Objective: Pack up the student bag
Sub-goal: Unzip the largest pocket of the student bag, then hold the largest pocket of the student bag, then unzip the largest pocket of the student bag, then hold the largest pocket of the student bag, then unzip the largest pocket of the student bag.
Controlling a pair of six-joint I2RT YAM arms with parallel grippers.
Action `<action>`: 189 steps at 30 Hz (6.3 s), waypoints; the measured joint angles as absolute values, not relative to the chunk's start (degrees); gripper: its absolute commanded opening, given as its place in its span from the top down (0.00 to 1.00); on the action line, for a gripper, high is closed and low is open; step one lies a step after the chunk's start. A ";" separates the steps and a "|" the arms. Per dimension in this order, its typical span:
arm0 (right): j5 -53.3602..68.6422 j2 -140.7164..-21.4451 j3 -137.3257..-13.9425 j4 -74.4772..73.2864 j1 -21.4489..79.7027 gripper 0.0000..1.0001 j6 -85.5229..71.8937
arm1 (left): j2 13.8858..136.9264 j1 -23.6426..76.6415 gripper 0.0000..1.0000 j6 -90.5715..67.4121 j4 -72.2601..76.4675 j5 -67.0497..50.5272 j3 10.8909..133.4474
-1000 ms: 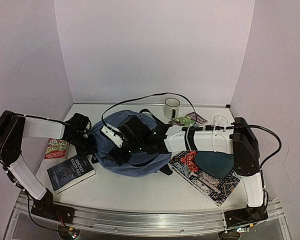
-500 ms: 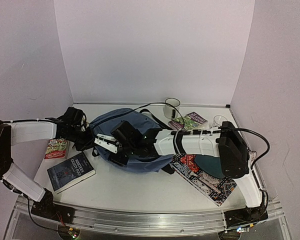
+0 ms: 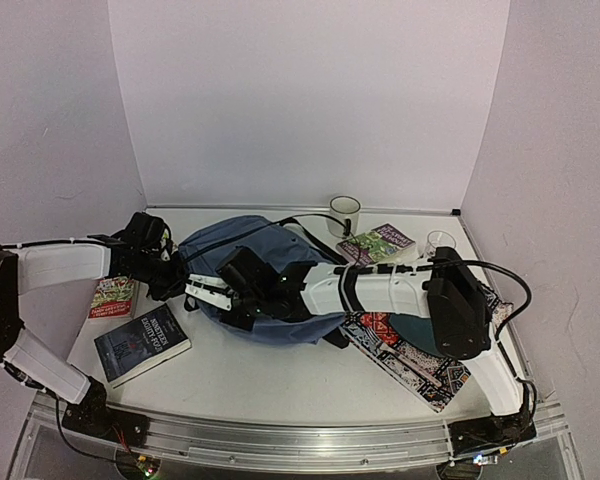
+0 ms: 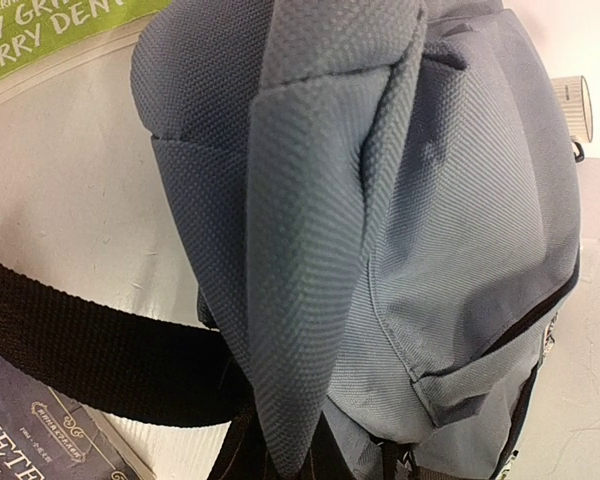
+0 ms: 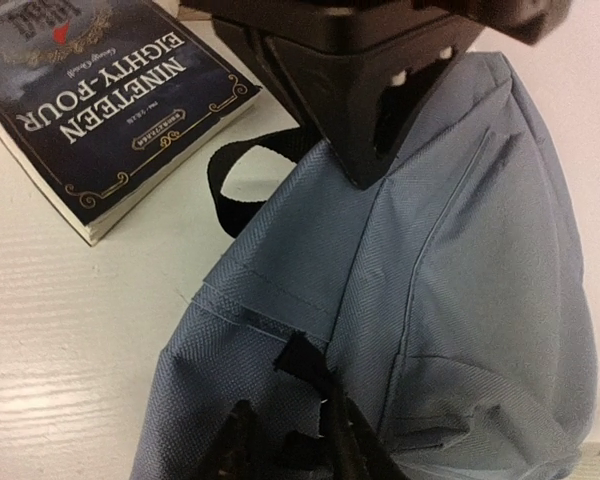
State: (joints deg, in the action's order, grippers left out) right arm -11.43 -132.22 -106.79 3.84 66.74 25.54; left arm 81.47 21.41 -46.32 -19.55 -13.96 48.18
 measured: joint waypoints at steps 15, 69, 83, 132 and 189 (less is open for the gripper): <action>-12.60 -130.05 -103.08 4.22 66.72 1.00 22.56 | 81.44 21.41 1.00 -43.57 -21.03 -11.73 48.28; 1.08 -116.38 -90.38 9.52 66.30 1.00 -2.83 | 77.28 30.88 0.25 -58.81 -25.97 -15.88 48.46; -0.79 -114.75 -84.10 13.19 66.30 1.00 -2.35 | 79.96 39.12 1.00 -65.11 -21.93 -11.77 47.72; 2.99 -102.24 -75.51 9.78 59.81 1.00 -6.62 | 70.76 40.82 0.28 -5.09 -20.57 -16.65 52.51; 0.72 -100.99 -71.82 11.60 53.09 1.00 -17.49 | 76.96 48.54 1.00 6.71 6.42 -17.48 40.76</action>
State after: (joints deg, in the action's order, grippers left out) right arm 0.72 -100.99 -71.82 11.60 53.09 -17.49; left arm 76.96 48.54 6.71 6.42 -17.48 40.76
